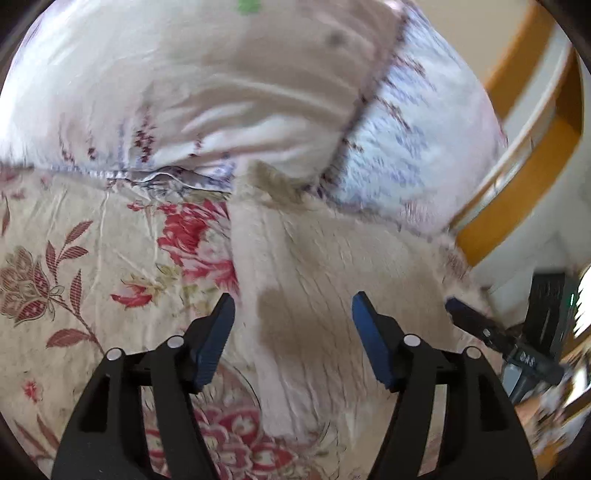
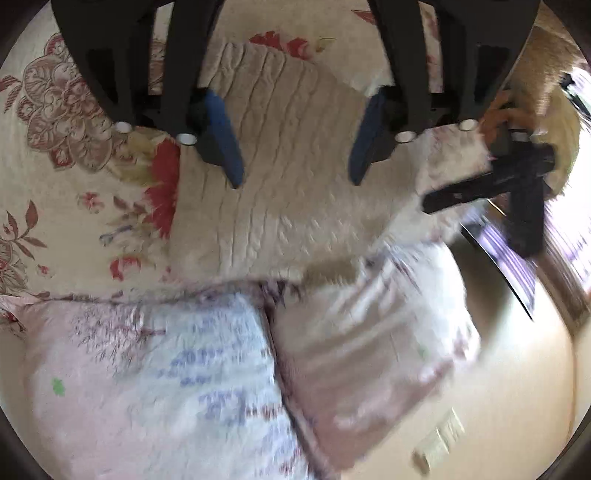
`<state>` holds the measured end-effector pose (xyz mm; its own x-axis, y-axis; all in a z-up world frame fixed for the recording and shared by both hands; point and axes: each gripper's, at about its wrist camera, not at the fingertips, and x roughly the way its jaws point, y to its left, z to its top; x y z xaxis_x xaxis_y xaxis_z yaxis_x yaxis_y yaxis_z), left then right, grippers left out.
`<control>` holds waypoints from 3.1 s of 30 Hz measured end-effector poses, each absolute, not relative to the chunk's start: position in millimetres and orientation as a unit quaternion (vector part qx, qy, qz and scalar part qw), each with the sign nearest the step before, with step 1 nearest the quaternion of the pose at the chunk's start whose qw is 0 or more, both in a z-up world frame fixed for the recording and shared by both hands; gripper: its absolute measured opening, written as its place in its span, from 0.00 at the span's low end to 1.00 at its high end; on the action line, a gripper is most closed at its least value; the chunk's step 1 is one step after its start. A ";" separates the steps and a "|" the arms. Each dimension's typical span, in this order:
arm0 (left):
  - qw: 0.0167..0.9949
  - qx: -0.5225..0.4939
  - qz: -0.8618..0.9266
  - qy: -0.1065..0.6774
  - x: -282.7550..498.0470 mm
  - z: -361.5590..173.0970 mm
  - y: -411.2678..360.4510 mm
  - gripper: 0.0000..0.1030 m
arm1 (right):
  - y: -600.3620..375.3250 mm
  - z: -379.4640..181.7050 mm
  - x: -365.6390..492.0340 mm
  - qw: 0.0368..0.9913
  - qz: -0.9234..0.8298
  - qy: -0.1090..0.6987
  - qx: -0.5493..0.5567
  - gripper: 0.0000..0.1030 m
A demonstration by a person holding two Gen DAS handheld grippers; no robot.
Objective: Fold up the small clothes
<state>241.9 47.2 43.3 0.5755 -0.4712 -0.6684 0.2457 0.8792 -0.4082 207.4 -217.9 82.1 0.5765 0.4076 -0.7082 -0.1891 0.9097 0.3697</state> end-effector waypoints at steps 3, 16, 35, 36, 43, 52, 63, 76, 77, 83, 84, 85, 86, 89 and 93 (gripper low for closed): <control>0.877 -0.075 -0.164 0.445 246.2 27.0 26.5 0.66 | -207.2 47.8 218.6 0.868 0.092 0.484 0.066 0.68; 0.907 -0.004 -0.078 0.415 179.3 30.2 19.3 0.94 | -198.7 77.1 150.1 0.919 -0.002 0.393 0.038 0.99; 0.902 0.023 -0.039 0.430 155.9 9.3 0.3 0.98 | -183.3 57.7 130.4 0.903 -0.022 0.427 0.039 0.99; 0.900 0.022 -0.040 0.433 156.5 6.7 -0.1 0.98 | -181.7 54.9 131.3 0.901 -0.021 0.432 0.038 0.99; 0.890 0.021 -0.038 0.453 159.4 -7.7 -1.8 0.98 | -166.3 36.7 135.4 0.885 -0.029 0.464 0.010 0.99; 0.890 0.021 -0.040 0.453 159.3 -8.1 -2.0 0.98 | -164.9 23.9 141.4 0.866 -0.038 0.499 0.008 0.99; 0.890 0.022 -0.047 0.453 158.5 -8.1 -0.8 0.98 | -165.0 23.2 141.3 0.866 -0.038 0.499 0.007 0.99; 0.890 0.021 -0.045 0.453 158.4 -8.0 -1.0 0.98 | -165.1 23.2 140.8 0.866 -0.037 0.499 0.007 0.99; 0.890 0.022 -0.046 0.453 158.5 -7.8 -0.8 0.98 | -165.4 23.1 141.1 0.866 -0.037 0.499 0.007 0.99; 0.890 0.021 -0.045 0.453 158.4 -7.8 -1.1 0.98 | -165.5 23.1 141.1 0.866 -0.037 0.499 0.007 0.99; 0.890 0.021 -0.045 0.453 158.4 -7.8 -1.1 0.98 | -165.5 23.1 141.2 0.866 -0.037 0.499 0.007 0.99; 0.890 0.021 -0.045 0.453 158.4 -7.8 -1.1 0.98 | -165.4 23.1 141.1 0.866 -0.037 0.499 0.007 0.99; 0.890 0.021 -0.045 0.453 158.4 -7.6 -0.9 0.98 | -165.5 23.1 141.2 0.866 -0.037 0.499 0.007 0.99; 0.890 0.021 -0.045 0.453 158.5 -7.8 -1.2 0.98 | -165.5 23.1 141.2 0.866 -0.037 0.499 0.007 0.99; 0.890 0.021 -0.044 0.453 158.5 -7.7 -1.2 0.98 | -165.7 23.1 141.3 0.866 -0.037 0.499 0.007 0.99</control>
